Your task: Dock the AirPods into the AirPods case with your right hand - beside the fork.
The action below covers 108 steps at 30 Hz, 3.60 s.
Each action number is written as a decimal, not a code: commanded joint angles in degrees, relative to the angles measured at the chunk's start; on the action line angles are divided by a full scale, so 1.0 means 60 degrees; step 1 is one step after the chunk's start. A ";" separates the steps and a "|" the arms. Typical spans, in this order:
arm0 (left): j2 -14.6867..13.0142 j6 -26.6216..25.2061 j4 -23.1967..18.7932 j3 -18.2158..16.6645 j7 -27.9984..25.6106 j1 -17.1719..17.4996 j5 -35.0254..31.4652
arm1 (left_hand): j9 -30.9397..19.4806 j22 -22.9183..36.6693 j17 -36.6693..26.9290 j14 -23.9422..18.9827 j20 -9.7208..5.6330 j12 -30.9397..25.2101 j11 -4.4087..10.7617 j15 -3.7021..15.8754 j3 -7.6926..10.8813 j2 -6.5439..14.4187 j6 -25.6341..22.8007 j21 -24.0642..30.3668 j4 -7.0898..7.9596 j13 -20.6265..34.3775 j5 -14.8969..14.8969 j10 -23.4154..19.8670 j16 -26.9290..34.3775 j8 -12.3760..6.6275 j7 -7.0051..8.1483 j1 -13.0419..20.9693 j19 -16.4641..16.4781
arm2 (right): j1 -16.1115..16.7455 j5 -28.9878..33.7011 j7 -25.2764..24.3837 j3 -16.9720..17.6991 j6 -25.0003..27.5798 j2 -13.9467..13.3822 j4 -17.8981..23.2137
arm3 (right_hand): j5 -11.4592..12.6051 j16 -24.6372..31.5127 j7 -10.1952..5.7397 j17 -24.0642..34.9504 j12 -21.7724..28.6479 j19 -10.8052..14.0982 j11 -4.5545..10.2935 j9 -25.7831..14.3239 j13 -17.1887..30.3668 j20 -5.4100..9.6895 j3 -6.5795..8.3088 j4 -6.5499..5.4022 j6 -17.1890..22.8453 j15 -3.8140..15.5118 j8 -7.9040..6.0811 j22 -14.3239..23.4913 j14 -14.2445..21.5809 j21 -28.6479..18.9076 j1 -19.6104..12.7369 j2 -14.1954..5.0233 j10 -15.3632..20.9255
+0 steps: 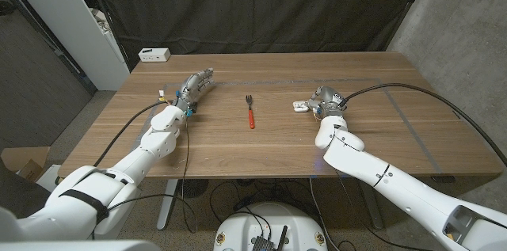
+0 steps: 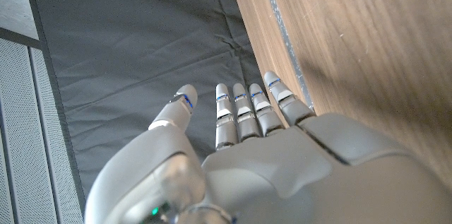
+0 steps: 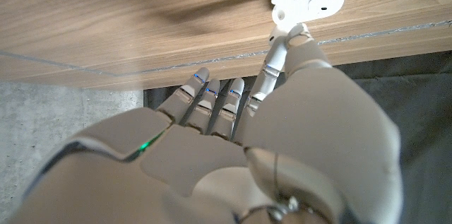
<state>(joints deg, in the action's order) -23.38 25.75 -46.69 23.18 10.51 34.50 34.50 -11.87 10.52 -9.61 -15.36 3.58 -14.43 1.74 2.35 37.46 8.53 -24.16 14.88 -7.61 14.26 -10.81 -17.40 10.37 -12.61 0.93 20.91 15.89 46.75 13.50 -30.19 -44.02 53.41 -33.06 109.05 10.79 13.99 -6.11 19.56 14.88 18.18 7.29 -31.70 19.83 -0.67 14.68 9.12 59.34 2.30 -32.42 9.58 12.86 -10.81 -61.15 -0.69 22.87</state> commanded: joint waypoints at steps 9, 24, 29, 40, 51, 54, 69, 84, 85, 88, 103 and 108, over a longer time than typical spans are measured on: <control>-0.0015 -0.0067 -0.0132 0.0089 -0.0196 0.0105 -0.0126 | -0.0031 0.0046 0.0010 -0.0056 -0.0036 -0.0042 0.0010 0.0287 0.0005 -0.0040 -0.0143 -0.0032 -0.0067 0.0033 -0.0040 -0.0055 -0.0005 0.0025 0.0012 0.0099 0.0055 | -0.0789 -0.0419 0.1220 -0.0502 0.0982 -0.0318 0.0340 | -0.0022 0.0059 -0.0009 0.0163 0.0193 -0.0069 -0.0076 -0.0376 0.0144 0.0042 0.0161 0.0031 -0.0102 0.1068 -0.0313 0.0037 -0.0051 -0.0005 -0.0215 0.0058 0.0029; 0.0013 -0.0065 -0.0067 0.0102 -0.0168 0.0115 -0.0115 | -0.0035 0.0047 0.0009 -0.0057 -0.0033 -0.0040 0.0024 0.0283 -0.0006 -0.0030 -0.0143 -0.0054 -0.0082 0.0038 -0.0046 -0.0082 -0.0010 0.0052 0.0012 0.0121 0.0064 | -0.1061 -0.0736 0.1172 -0.0625 0.1346 -0.0241 0.0259 | 0.0064 0.0077 0.0065 0.0302 0.0333 -0.0033 -0.0154 -0.0677 0.0292 0.0105 0.0318 0.0054 -0.0306 0.1075 -0.0546 0.0040 -0.0032 -0.0035 -0.0383 0.0073 0.0124; 0.0028 -0.0133 -0.0050 0.0126 -0.0171 0.0075 -0.0128 | -0.0037 0.0047 0.0007 -0.0060 -0.0032 -0.0036 0.0022 0.0303 -0.0011 -0.0026 -0.0159 -0.0061 -0.0080 0.0039 -0.0048 -0.0082 -0.0010 0.0053 0.0014 0.0122 0.0067 | -0.1055 -0.0780 0.0963 -0.0581 0.1204 -0.0157 0.0119 | 0.0088 0.0097 0.0095 0.0346 0.0391 0.0012 -0.0194 -0.0761 0.0342 0.0119 0.0355 0.0047 -0.0386 0.1069 -0.0610 0.0040 0.0017 -0.0053 -0.0405 0.0090 0.0180; 0.0012 -0.0164 -0.0046 0.0124 -0.0195 0.0070 -0.0133 | -0.0039 0.0048 0.0005 -0.0056 -0.0035 -0.0027 0.0000 0.0290 -0.0017 -0.0019 -0.0159 -0.0072 -0.0077 0.0046 -0.0050 -0.0073 -0.0013 0.0068 0.0011 0.0124 0.0078 | -0.1151 -0.0880 0.0889 -0.0648 0.0970 -0.0058 -0.0199 | 0.0133 0.0119 0.0137 0.0434 0.0491 0.0060 -0.0247 -0.0786 0.0450 0.0089 0.0440 0.0019 -0.0488 0.1079 -0.0688 0.0042 0.0095 -0.0064 -0.0437 0.0081 0.0240; -0.0040 -0.0167 -0.0175 0.0091 -0.0218 0.0180 -0.0100 | -0.0042 0.0049 0.0007 -0.0059 -0.0029 -0.0022 0.0025 0.0282 -0.0026 -0.0019 -0.0199 -0.0087 -0.0086 0.0054 -0.0052 -0.0074 -0.0014 0.0067 -0.0005 0.0137 0.0082 | -0.1231 -0.0916 0.0849 -0.0685 0.0829 -0.0015 -0.0369 | 0.0185 0.0100 0.0240 0.0498 0.0576 0.0107 -0.0242 -0.0898 0.0562 0.0116 0.0555 0.0042 -0.0551 0.1098 -0.0850 0.0042 0.0133 -0.0072 -0.0546 0.0098 0.0256; -0.0092 -0.0281 -0.0349 0.0092 -0.0347 0.0260 -0.0120 | -0.0042 0.0049 0.0006 -0.0061 -0.0036 -0.0028 0.0014 0.0293 -0.0027 -0.0017 -0.0221 -0.0088 -0.0086 0.0055 -0.0053 -0.0093 -0.0014 0.0062 -0.0017 0.0139 0.0089 | -0.1250 -0.0923 0.0847 -0.0683 0.0777 -0.0006 -0.0409 | 0.0204 0.0100 0.0310 0.0517 0.0600 0.0113 -0.0234 -0.0955 0.0591 0.0130 0.0596 0.0040 -0.0627 0.1110 -0.0887 0.0042 0.0154 -0.0072 -0.0578 0.0079 0.0264; -0.0281 -0.0476 -0.0881 0.0056 -0.0565 0.0556 -0.0121 | -0.0044 0.0049 0.0010 -0.0057 -0.0033 -0.0011 0.0036 0.0300 -0.0041 -0.0020 -0.0243 -0.0107 -0.0111 0.0056 -0.0059 -0.0083 -0.0017 0.0075 0.0023 0.0173 0.0099 | -0.1238 -0.1100 0.1169 -0.0700 0.1103 -0.0136 0.0063 | 0.0031 0.0130 0.0152 0.0667 0.0664 0.0301 -0.0350 -0.0579 0.0764 0.0142 0.0480 -0.0127 -0.0713 0.1069 -0.0818 0.0043 0.0307 -0.0098 -0.0142 0.0377 0.0151; -0.0304 -0.0537 -0.0889 0.0162 -0.0632 0.0546 -0.0273 | -0.0036 0.0041 0.0008 -0.0042 0.0035 0.0006 0.0063 0.0309 -0.0068 -0.0064 -0.0262 -0.0145 -0.0198 0.0049 -0.0077 -0.0082 -0.0018 0.0090 0.0089 0.0266 0.0072 | -0.1244 -0.1557 0.1275 -0.0688 0.1510 -0.0122 0.0153 | -0.0029 -0.0068 0.0021 0.0743 0.0469 -0.0039 -0.0577 -0.0019 0.0907 -0.0150 0.0440 -0.0196 -0.1659 0.0921 -0.0286 0.0045 -0.0004 0.0014 0.0336 0.0590 -0.0440; -0.0308 -0.0512 -0.0885 0.0158 -0.0605 0.0558 -0.0263 | -0.0035 0.0041 0.0008 -0.0034 0.0047 0.0012 0.0062 0.0304 -0.0069 -0.0066 -0.0257 -0.0149 -0.0207 0.0048 -0.0080 -0.0070 -0.0020 0.0094 0.0083 0.0278 0.0067 | -0.1249 -0.1584 0.1292 -0.0702 0.1531 -0.0139 0.0172 | -0.0031 -0.0079 0.0030 0.0750 0.0456 -0.0035 -0.0592 0.0012 0.0914 -0.0179 0.0434 -0.0211 -0.1749 0.0888 -0.0243 0.0045 -0.0033 0.0007 0.0383 0.0594 -0.0471; -0.0367 -0.0642 -0.1040 0.0155 -0.0728 0.0640 -0.0279 | -0.0032 0.0040 0.0007 -0.0021 0.0097 0.0011 0.0081 0.0317 -0.0072 -0.0074 -0.0267 -0.0158 -0.0227 0.0045 -0.0086 -0.0082 -0.0023 0.0095 0.0114 0.0304 0.0061 | -0.1255 -0.1674 0.1315 -0.0714 0.1595 -0.0162 0.0212 | -0.0034 -0.0100 0.0043 0.0771 0.0419 -0.0094 -0.0653 0.0094 0.0931 -0.0282 0.0410 -0.0244 -0.1885 0.0831 -0.0168 0.0047 -0.0098 0.0014 0.0510 0.0624 -0.0557; -0.0337 -0.0548 -0.0964 0.0145 -0.0684 0.0648 -0.0260 | -0.0020 0.0040 0.0001 -0.0001 0.0253 0.0025 0.0081 0.0306 -0.0111 -0.0144 -0.0257 -0.0182 -0.0300 0.0034 -0.0107 -0.0090 -0.0016 0.0118 0.0163 0.0404 0.0055 | -0.0905 -0.1847 0.0434 -0.0269 0.2037 0.0149 0.0594 | -0.0069 -0.0095 0.0192 0.0846 0.0333 -0.0029 -0.0872 0.0369 0.0991 -0.0504 0.0266 -0.0558 -0.2201 0.0639 0.0031 0.0053 -0.0174 -0.0052 0.1291 0.0540 -0.0720; -0.0359 -0.0585 -0.0950 0.0146 -0.0718 0.0597 -0.0291 | -0.0017 0.0044 -0.0001 0.0008 0.0293 0.0022 0.0089 0.0296 -0.0128 -0.0159 -0.0262 -0.0185 -0.0313 0.0033 -0.0112 -0.0110 -0.0014 0.0122 0.0185 0.0437 0.0066 | -0.0604 -0.1877 -0.0158 0.0116 0.2286 0.0468 0.0883 | -0.0075 -0.0055 0.0433 0.0837 0.0305 0.0292 -0.1131 0.0534 0.1021 -0.0556 0.0281 -0.0540 -0.2663 0.0450 0.0248 0.0059 -0.0011 -0.0146 0.1477 0.0528 -0.0726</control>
<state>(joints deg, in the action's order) -25.44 22.30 -52.65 24.02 6.31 38.38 32.94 -11.86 10.52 -9.62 -15.36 5.03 -14.42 2.01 2.35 36.83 7.40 -25.66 13.76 -9.19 14.37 -11.25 -17.75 10.37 -12.20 1.63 22.80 16.10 40.32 2.74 -25.71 -46.84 64.60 -33.20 111.60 10.38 13.53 -3.99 24.52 17.13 19.08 1.42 -28.75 25.66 -3.96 16.05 6.12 44.36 2.21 -31.43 9.73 12.17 -11.26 -52.99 2.62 18.51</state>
